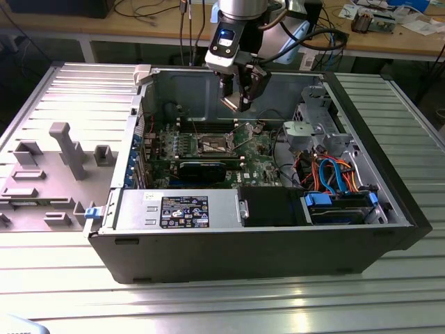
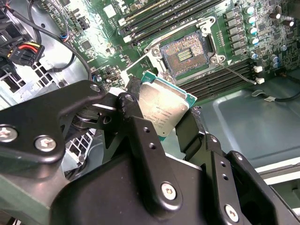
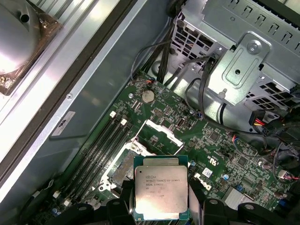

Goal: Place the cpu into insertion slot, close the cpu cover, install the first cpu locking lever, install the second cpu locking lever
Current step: 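Place the cpu into insertion slot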

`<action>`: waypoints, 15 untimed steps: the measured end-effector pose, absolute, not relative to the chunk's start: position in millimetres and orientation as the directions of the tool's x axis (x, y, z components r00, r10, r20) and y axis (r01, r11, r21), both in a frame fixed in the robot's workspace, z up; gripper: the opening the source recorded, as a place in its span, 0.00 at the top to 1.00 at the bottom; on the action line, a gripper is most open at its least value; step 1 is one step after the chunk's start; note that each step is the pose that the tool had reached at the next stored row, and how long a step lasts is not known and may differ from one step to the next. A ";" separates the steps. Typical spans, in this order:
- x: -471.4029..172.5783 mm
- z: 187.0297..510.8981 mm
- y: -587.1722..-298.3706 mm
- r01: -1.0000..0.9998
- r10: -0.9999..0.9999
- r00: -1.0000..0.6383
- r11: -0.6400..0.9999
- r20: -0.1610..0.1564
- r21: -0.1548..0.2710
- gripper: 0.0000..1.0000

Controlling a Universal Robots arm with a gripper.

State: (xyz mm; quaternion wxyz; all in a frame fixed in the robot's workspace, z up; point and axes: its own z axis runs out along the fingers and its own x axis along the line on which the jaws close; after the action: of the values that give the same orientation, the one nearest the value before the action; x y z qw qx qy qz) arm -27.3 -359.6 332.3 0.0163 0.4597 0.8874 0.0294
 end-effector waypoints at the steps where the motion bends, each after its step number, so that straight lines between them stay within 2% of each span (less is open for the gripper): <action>1: -27.4 332.3 -359.6 0.815 0.817 -0.576 0.575 -0.002 0.067 0.45; 15: -27.4 332.3 -359.6 0.820 0.822 -0.570 0.569 -0.002 0.067 0.45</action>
State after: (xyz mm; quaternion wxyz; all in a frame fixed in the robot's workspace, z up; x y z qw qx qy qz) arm -27.4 -359.6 332.3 0.0164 0.4635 0.8855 0.0293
